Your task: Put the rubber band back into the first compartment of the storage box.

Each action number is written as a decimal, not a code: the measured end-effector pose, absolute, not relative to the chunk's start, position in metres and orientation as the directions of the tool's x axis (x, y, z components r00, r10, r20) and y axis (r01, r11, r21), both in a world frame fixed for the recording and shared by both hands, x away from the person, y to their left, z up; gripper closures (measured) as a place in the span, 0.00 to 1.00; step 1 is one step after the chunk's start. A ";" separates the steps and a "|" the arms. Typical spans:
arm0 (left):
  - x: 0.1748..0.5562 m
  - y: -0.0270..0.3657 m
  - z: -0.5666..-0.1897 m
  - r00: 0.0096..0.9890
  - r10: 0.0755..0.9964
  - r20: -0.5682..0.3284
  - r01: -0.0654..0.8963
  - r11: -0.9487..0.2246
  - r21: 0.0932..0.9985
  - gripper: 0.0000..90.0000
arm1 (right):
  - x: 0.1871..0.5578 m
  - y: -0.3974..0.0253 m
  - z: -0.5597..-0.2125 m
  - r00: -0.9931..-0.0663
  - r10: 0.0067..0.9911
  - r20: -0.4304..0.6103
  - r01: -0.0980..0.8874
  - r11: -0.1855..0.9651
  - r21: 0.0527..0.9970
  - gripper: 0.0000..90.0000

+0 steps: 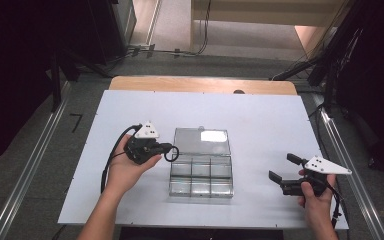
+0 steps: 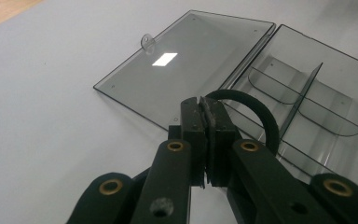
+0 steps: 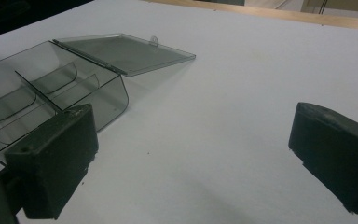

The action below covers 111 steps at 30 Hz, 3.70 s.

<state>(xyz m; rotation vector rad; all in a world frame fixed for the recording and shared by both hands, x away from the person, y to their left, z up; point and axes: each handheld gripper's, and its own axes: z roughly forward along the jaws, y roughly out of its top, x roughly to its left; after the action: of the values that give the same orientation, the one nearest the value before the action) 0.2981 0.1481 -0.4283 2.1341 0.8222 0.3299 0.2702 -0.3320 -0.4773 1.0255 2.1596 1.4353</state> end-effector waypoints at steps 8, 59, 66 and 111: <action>0.299 0.143 -0.431 0.761 0.646 -0.048 0.441 -0.462 0.769 0.98 | 0.271 -0.332 -0.478 -0.675 0.731 0.095 0.376 0.230 0.898 0.00; 0.297 0.117 -0.470 0.770 0.637 -0.031 0.459 -0.520 0.720 0.97 | 0.272 -0.333 -0.481 -0.674 0.732 0.099 0.385 0.234 0.893 0.00; 0.297 0.116 -0.474 0.775 0.631 -0.028 0.461 -0.535 0.708 0.97 | 0.272 -0.333 -0.481 -0.672 0.734 0.098 0.386 0.235 0.892 0.00; 0.306 0.146 -0.443 0.769 0.599 -0.224 0.455 -0.267 0.850 0.07 | 0.270 -0.328 -0.480 -0.686 0.722 0.094 0.380 0.245 0.892 0.00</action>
<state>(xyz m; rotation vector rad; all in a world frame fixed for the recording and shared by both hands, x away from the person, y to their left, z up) 0.3061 0.1458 -0.4434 1.9121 0.8014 0.1713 0.2705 -0.3277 -0.4805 1.0155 2.1876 1.4187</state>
